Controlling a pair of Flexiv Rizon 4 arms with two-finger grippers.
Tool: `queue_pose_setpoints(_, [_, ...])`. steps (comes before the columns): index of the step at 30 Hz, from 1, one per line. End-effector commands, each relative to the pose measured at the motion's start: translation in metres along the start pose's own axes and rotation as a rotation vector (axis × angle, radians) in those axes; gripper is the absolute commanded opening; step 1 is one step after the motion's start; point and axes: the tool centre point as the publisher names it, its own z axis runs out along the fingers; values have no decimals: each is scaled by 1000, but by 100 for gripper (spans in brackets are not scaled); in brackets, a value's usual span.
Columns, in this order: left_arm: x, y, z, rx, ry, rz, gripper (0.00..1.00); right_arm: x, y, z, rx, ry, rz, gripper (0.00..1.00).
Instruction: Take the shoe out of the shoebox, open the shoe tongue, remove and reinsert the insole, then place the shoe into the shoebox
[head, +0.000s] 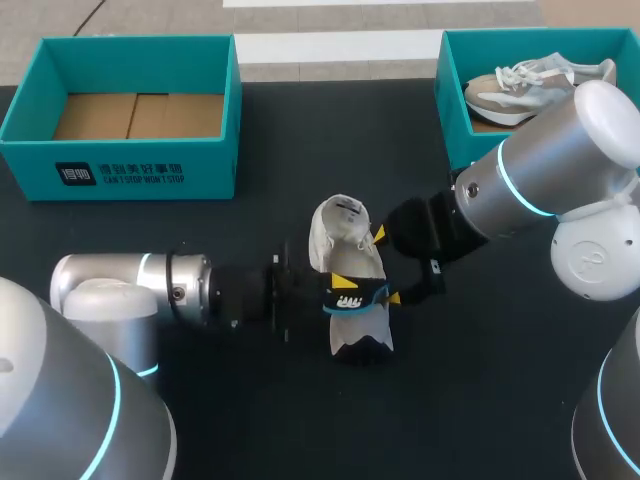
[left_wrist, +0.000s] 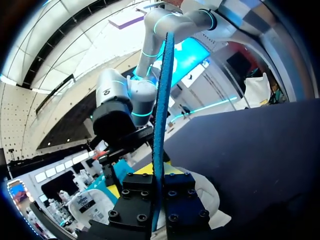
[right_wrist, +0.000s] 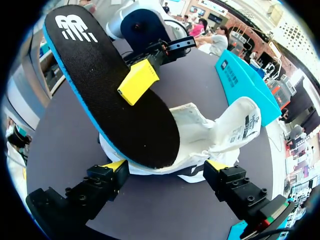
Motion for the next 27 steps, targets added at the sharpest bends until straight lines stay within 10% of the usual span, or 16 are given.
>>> queue_pose_setpoints(1, [-2,16,3,12,17,16,0,1,1,1,3,-2,0,100])
queue_pose_setpoints(15, [-9,51,5,-47,61,72,0,1,1,1,3,-2,0,100])
queue_pose_setpoints(17, [-10,46,2,-46,50,62,0,1,1,1,3,-2,0,100])
queue_pose_setpoints(20, [-10,31,-2,-27,31,57,29,1,1,1,3,-2,0,100])
queue_pose_setpoints(27, [-9,10,-8,-14,7,68,16,1,1,1,3,-2,0,100])
